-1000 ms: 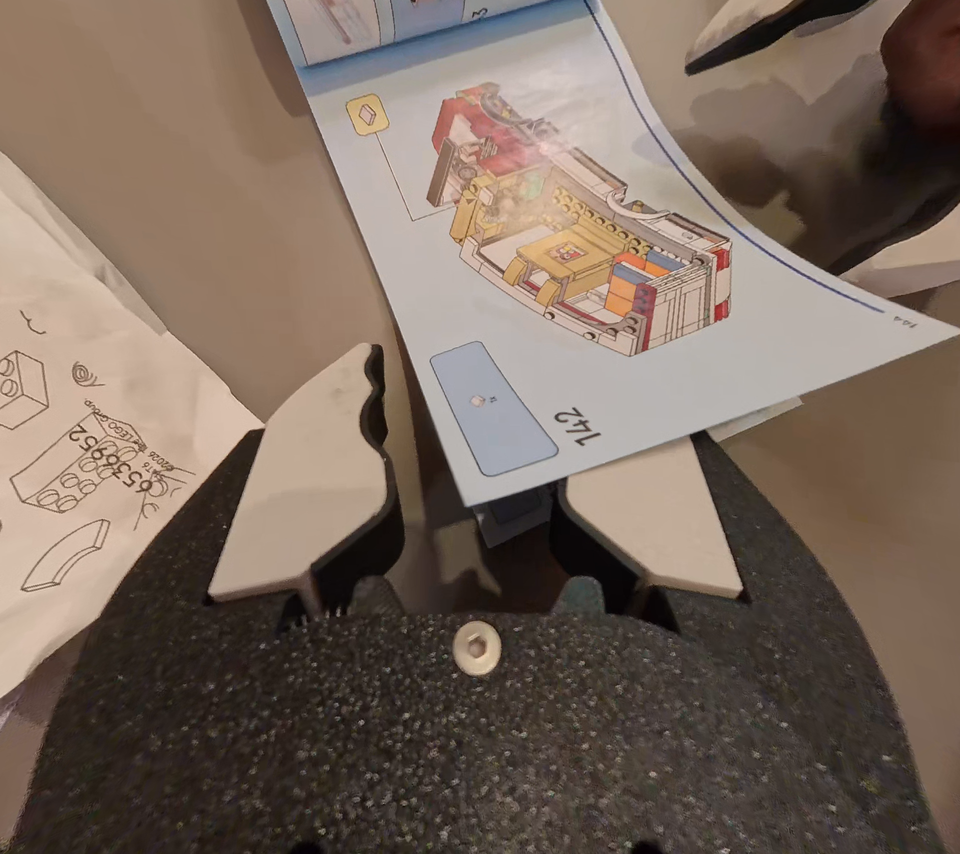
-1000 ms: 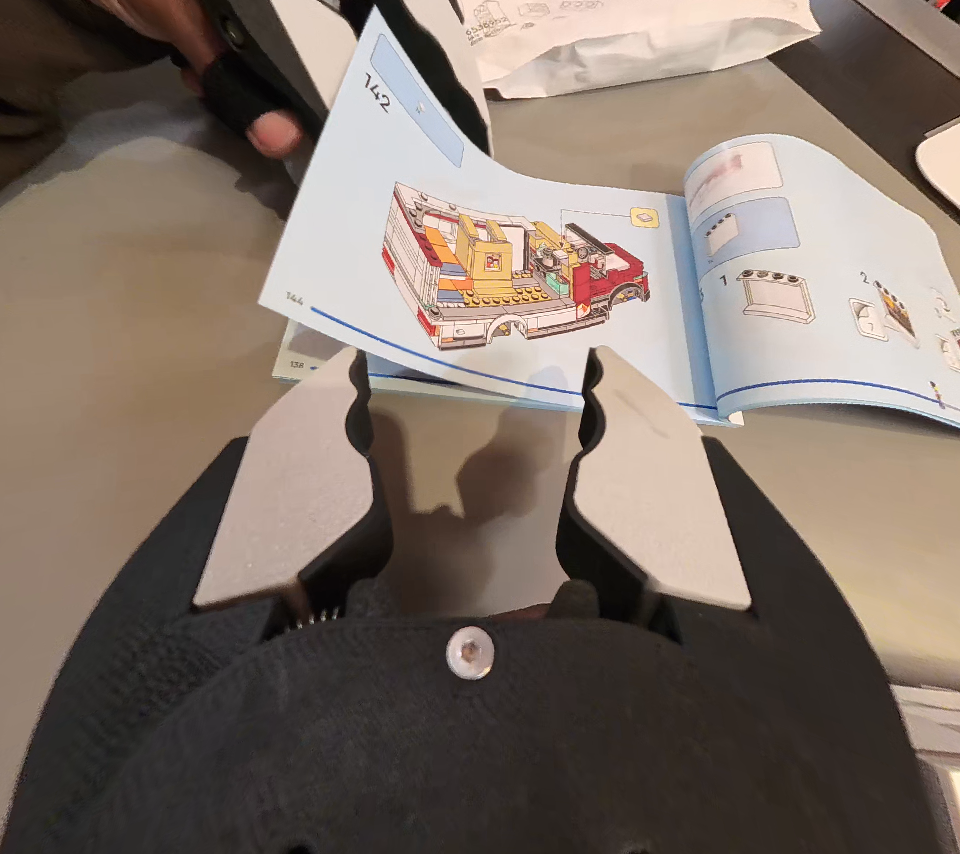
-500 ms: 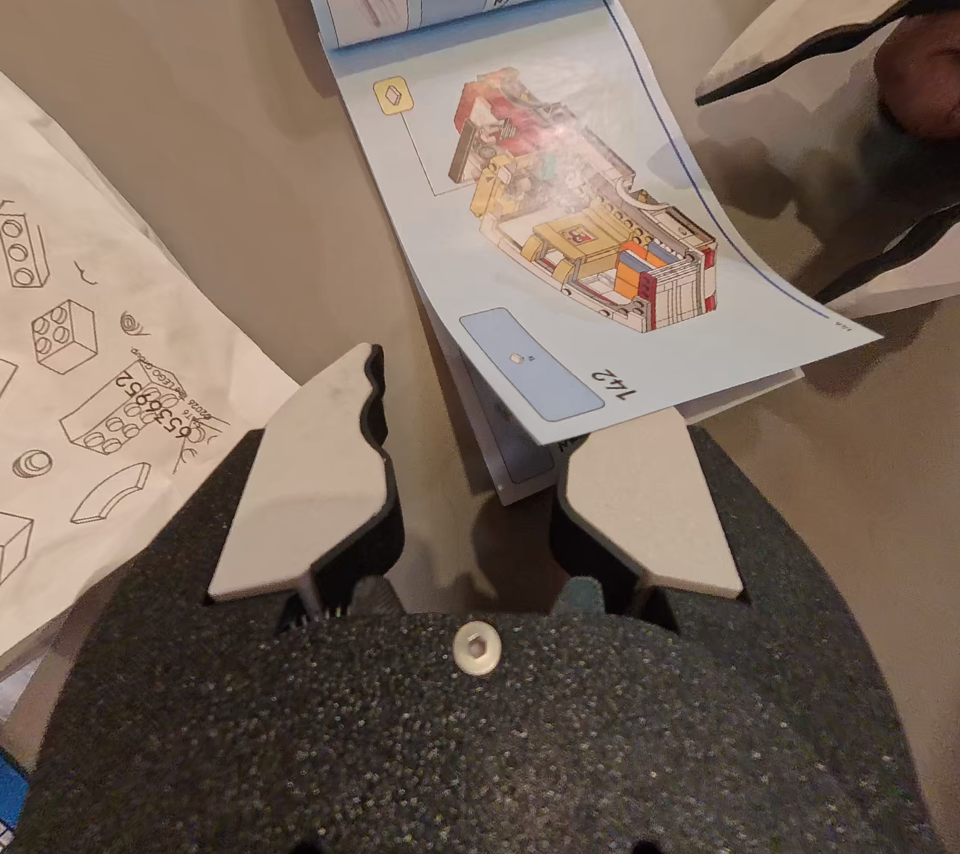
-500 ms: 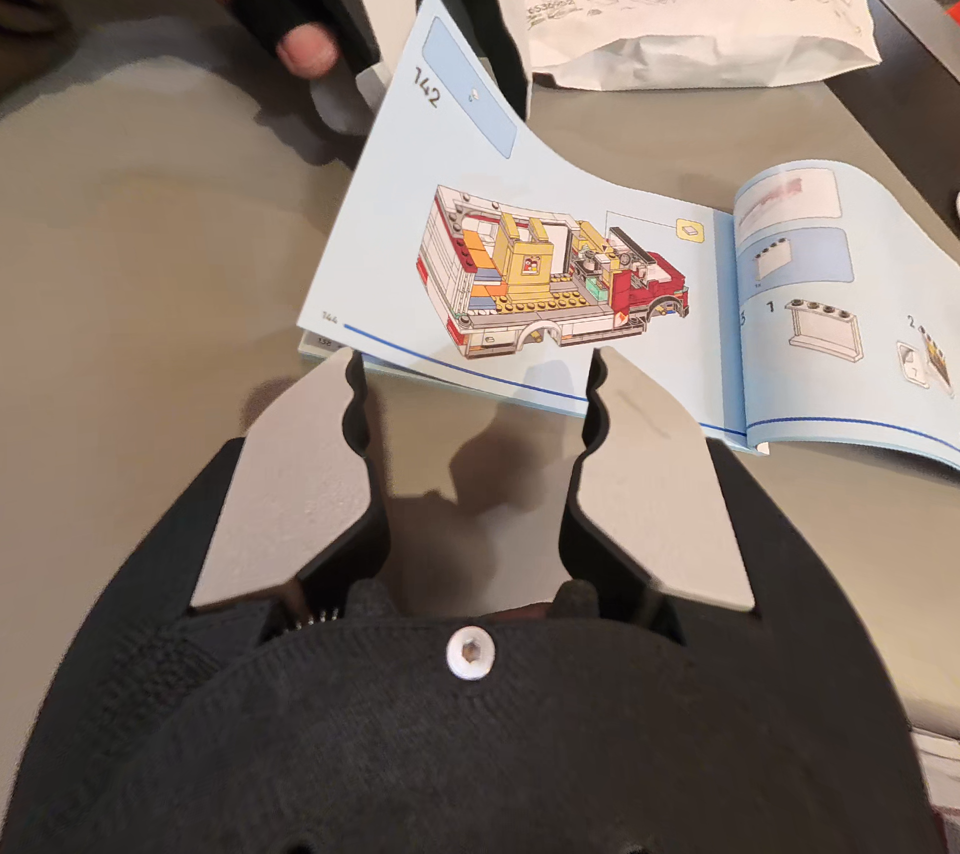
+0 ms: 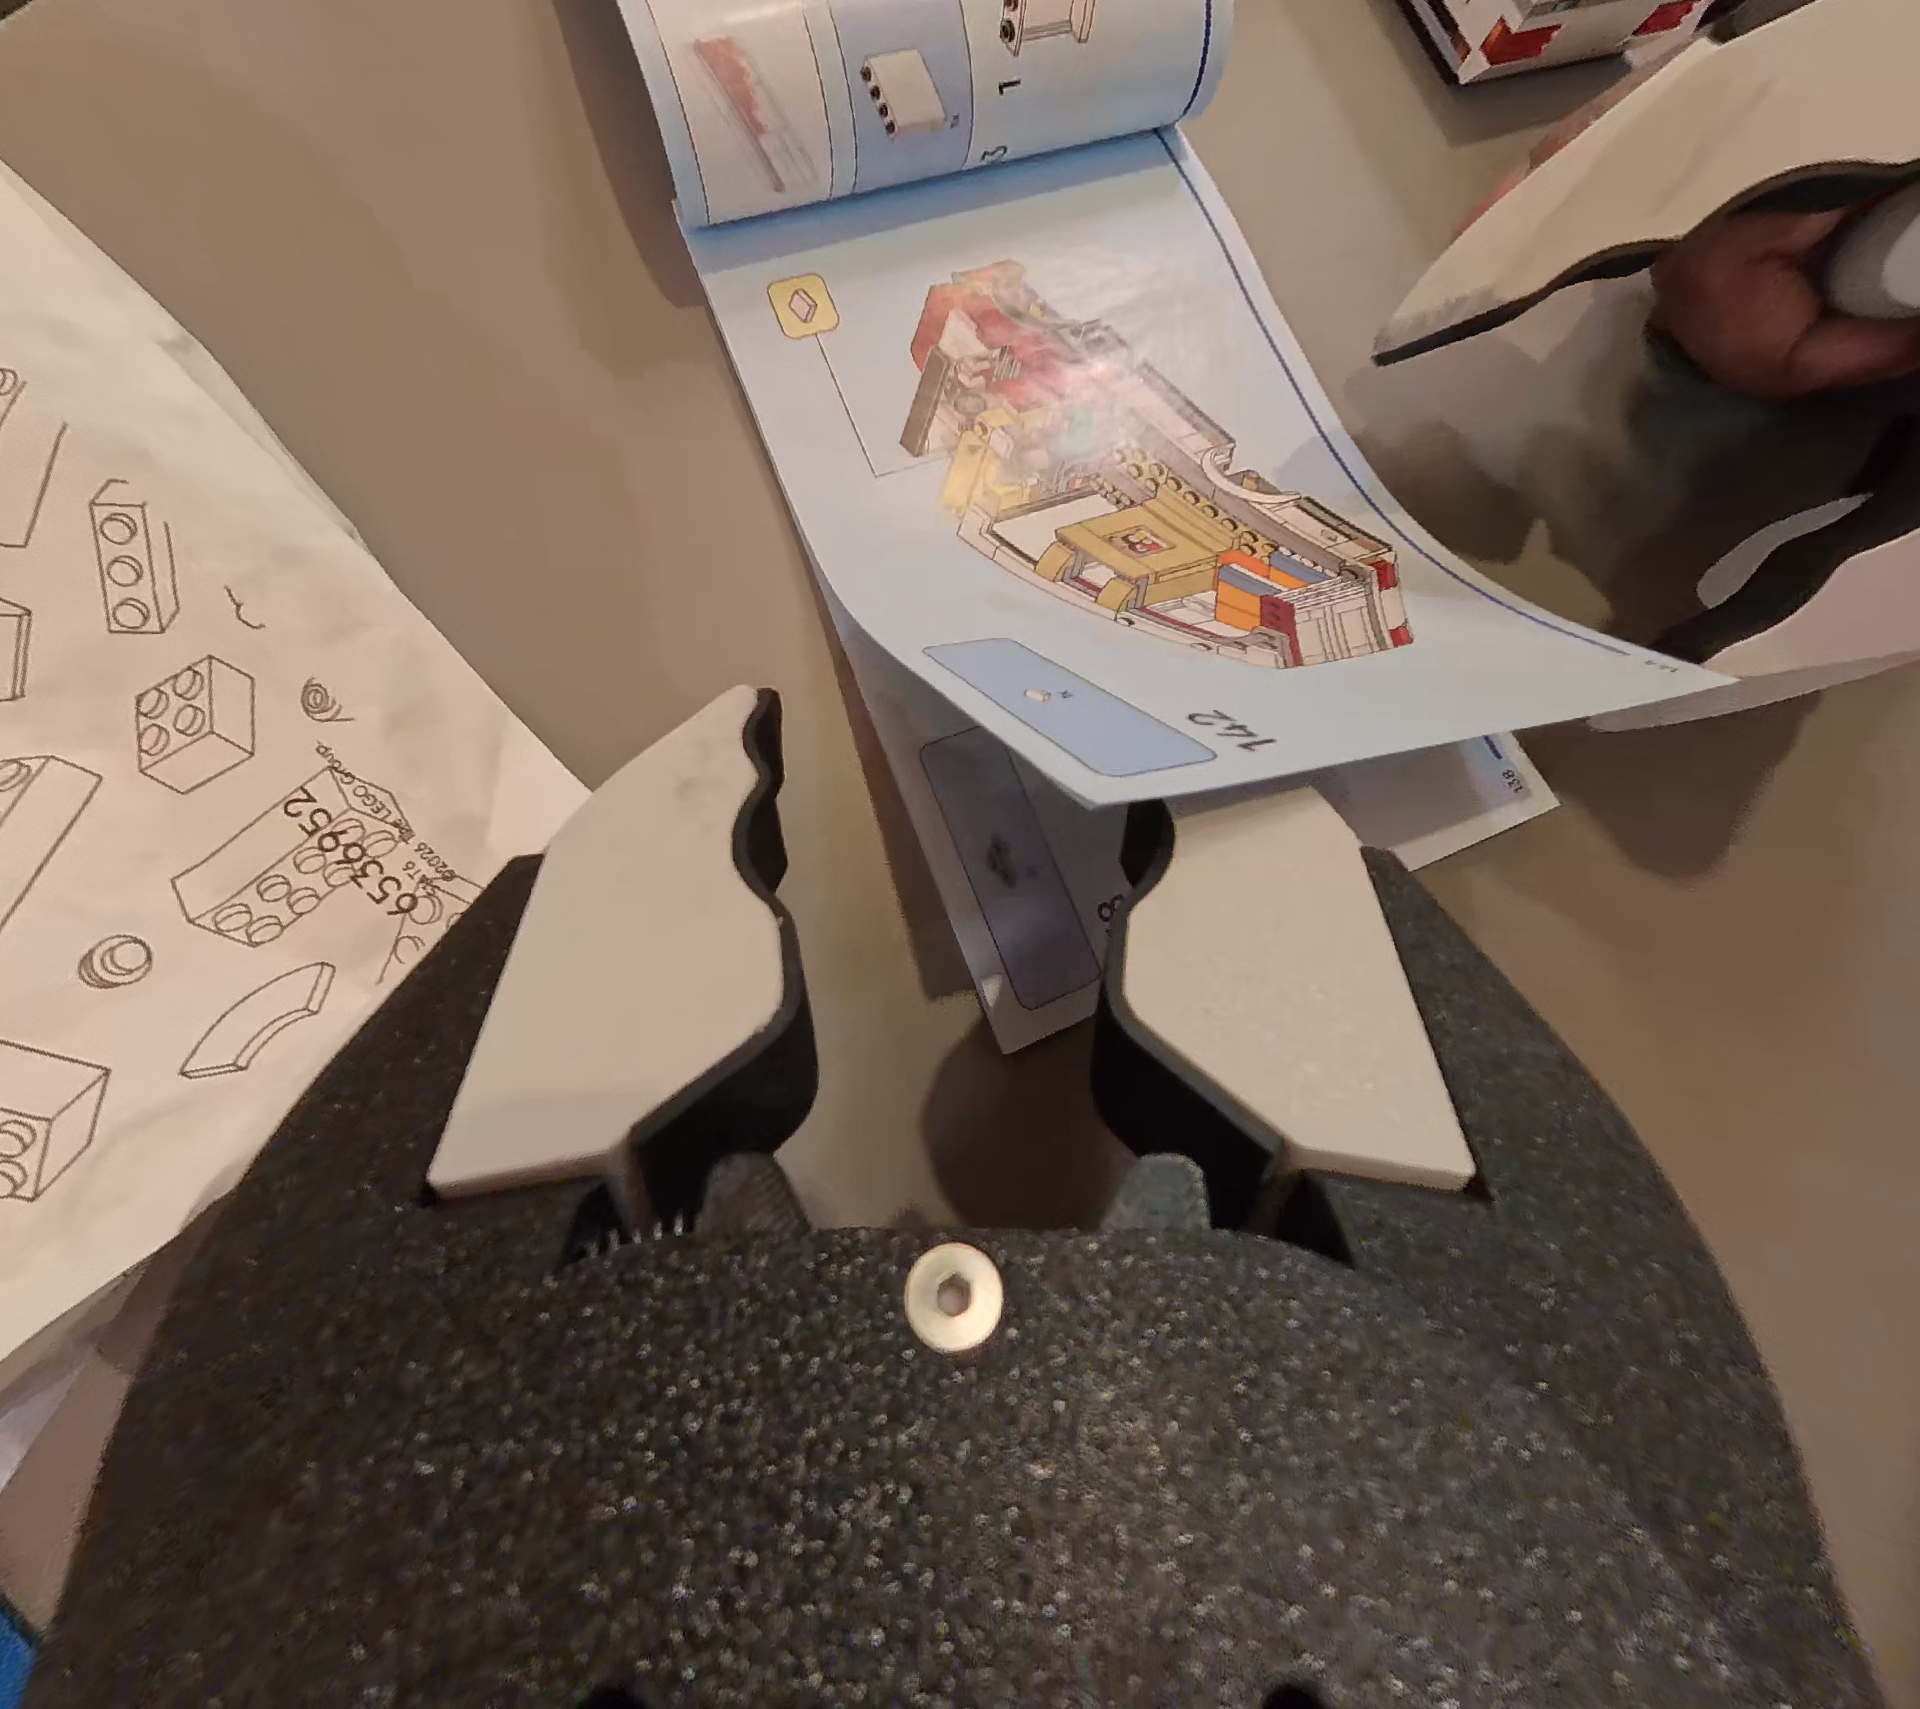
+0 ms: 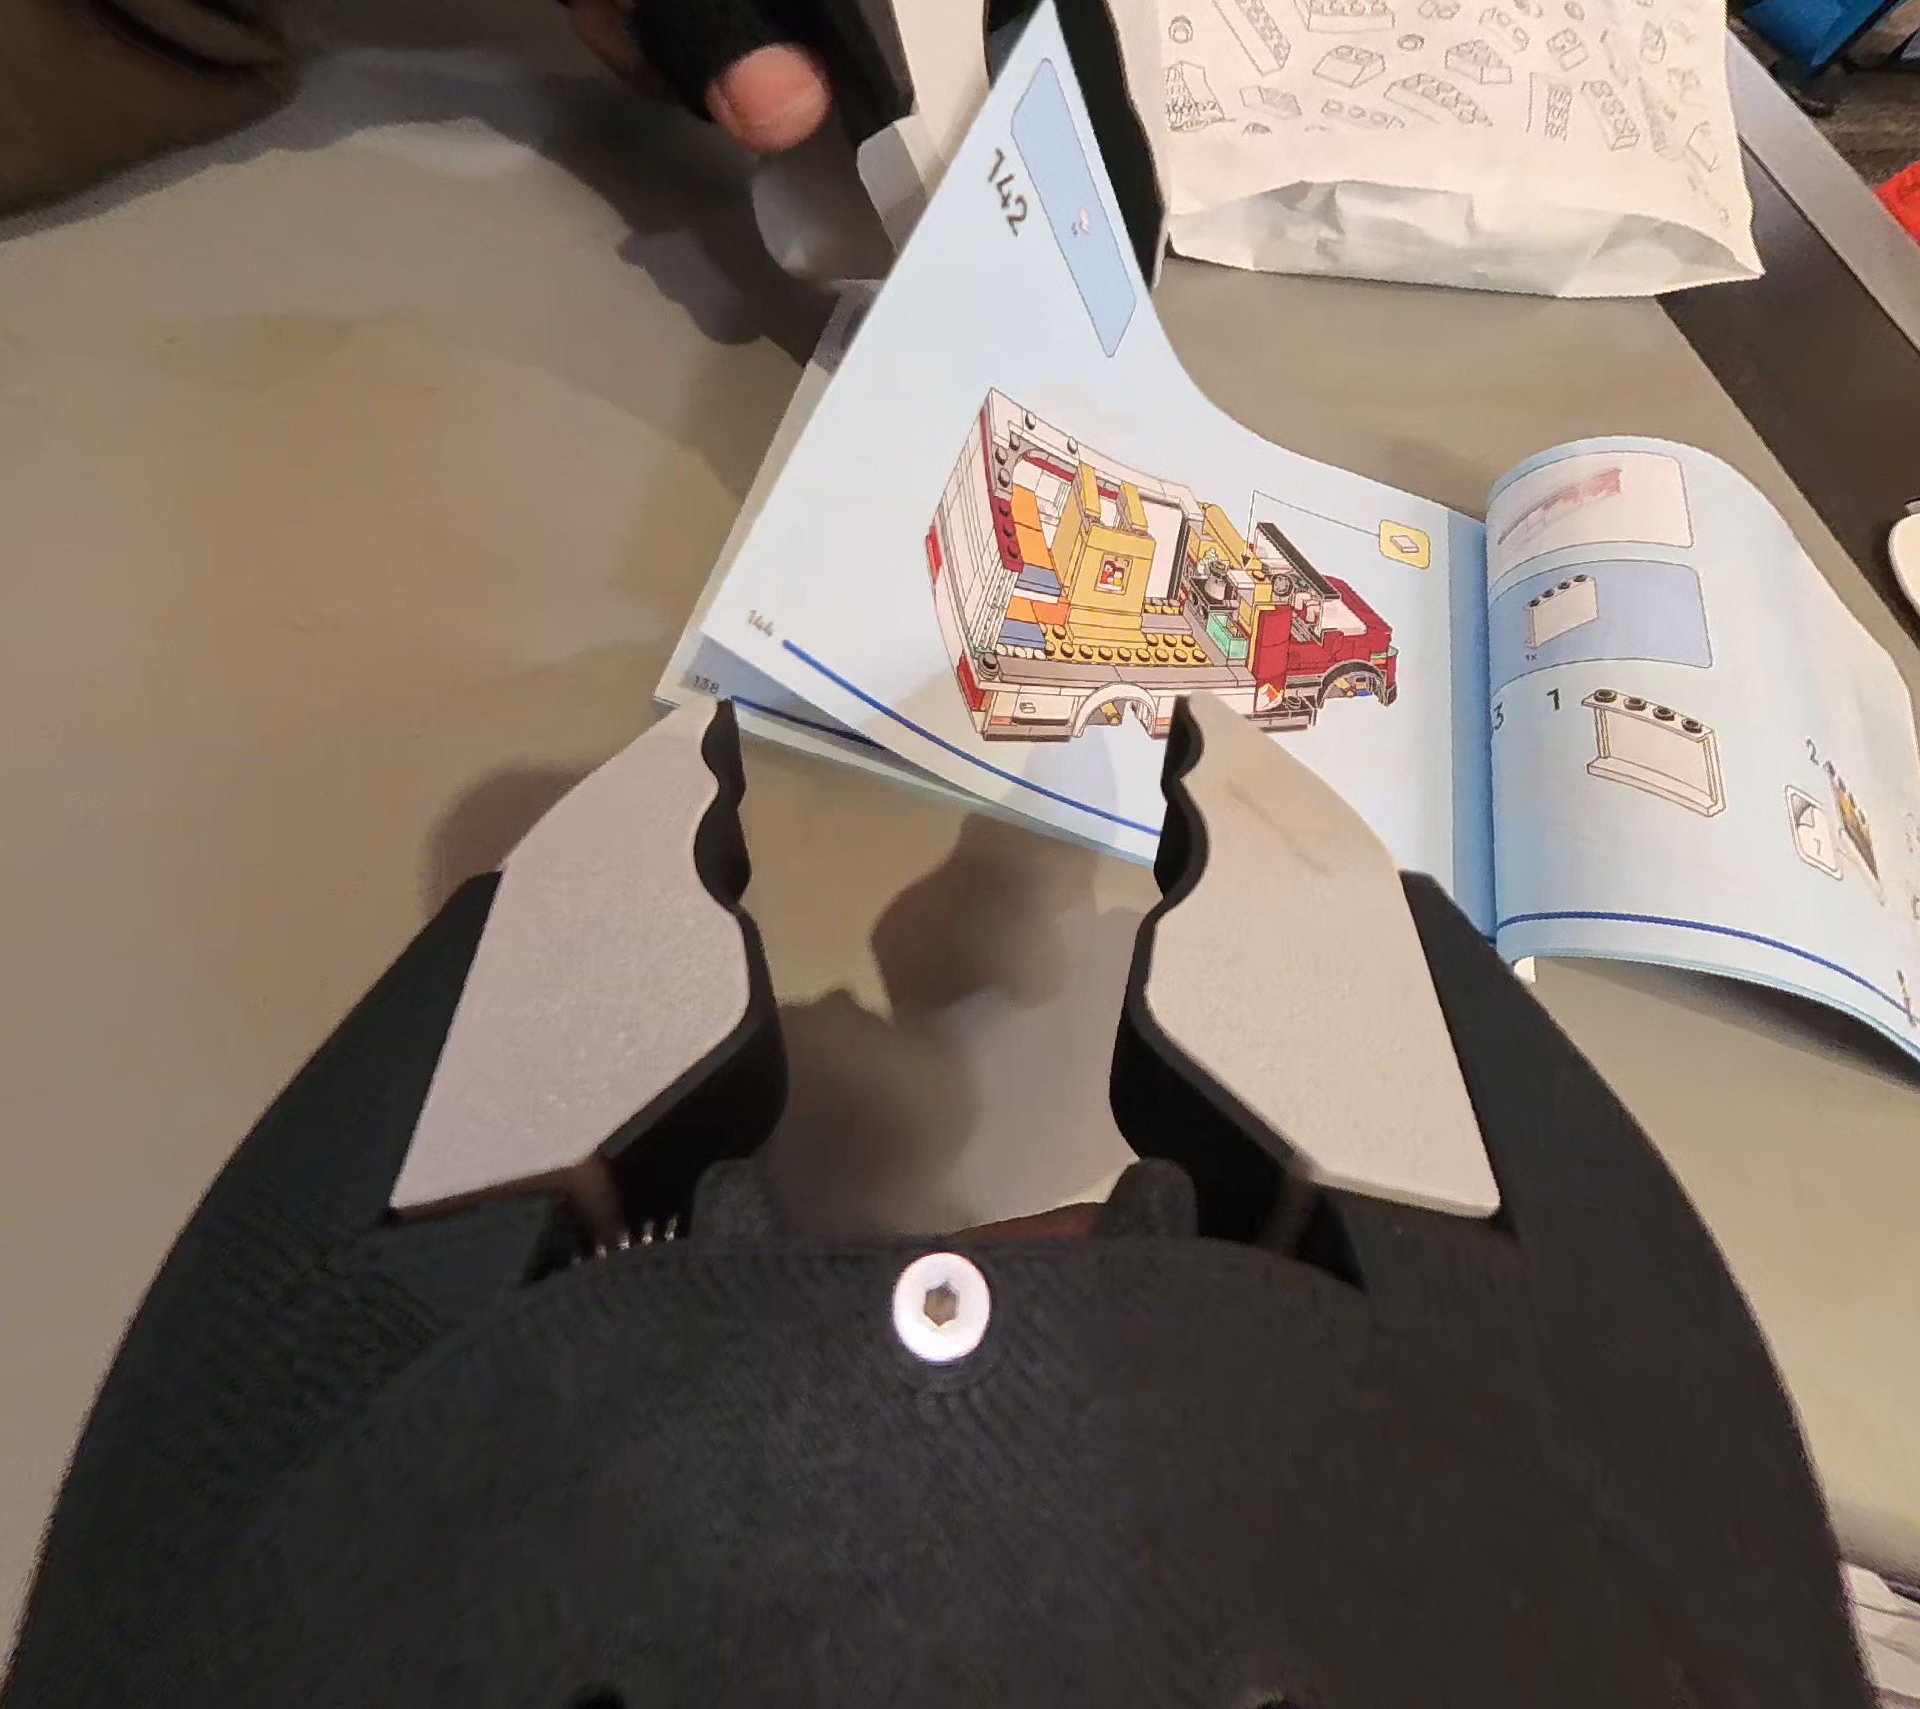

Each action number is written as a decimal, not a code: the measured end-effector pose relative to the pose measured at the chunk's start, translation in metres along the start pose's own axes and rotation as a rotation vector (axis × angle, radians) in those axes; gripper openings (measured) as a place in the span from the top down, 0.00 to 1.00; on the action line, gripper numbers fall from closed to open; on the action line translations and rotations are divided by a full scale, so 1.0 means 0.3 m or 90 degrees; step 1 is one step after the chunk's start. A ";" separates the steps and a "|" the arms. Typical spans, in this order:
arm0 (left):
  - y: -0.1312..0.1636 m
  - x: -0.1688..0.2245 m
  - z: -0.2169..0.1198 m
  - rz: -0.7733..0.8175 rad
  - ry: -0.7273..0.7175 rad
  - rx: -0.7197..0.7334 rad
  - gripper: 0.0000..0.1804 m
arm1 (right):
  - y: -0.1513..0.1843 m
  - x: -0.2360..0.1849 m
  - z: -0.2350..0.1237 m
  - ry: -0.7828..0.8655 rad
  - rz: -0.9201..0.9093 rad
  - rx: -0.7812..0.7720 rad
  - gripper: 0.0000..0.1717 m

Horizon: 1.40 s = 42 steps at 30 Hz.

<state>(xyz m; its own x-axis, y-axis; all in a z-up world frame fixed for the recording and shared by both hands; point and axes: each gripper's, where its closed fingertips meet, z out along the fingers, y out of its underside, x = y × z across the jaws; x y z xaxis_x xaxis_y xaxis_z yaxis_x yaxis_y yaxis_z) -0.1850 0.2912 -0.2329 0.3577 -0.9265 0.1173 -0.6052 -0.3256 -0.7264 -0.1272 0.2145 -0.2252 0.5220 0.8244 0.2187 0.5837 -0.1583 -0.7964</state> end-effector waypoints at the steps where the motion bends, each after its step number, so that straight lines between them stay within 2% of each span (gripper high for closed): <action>1: -0.001 -0.001 0.000 -0.001 0.000 0.001 0.65 | -0.002 -0.001 -0.001 0.000 -0.002 0.003 0.55; 18: 0.023 0.007 0.011 -0.005 0.011 -0.022 0.66 | -0.030 -0.034 -0.021 -0.035 -0.040 0.050 0.67; 26: -0.015 0.002 -0.001 -0.006 -0.001 0.014 0.66 | -0.057 -0.017 -0.051 -0.067 -0.013 0.102 0.74; 34: -0.066 -0.004 -0.004 -0.016 -0.020 0.056 0.67 | -0.120 0.017 -0.077 -0.081 -0.011 0.177 0.67; 42: -0.078 -0.010 0.013 -0.024 -0.038 0.062 0.67 | -0.242 0.081 -0.029 -0.118 0.040 0.230 0.55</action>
<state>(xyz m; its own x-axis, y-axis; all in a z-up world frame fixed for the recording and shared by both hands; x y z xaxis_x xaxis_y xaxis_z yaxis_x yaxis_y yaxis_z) -0.1691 0.3024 -0.2187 0.4218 -0.9003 0.1070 -0.5196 -0.3368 -0.7852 -0.1516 0.2412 -0.1572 0.4095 0.9085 0.0835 0.2807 -0.0384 -0.9590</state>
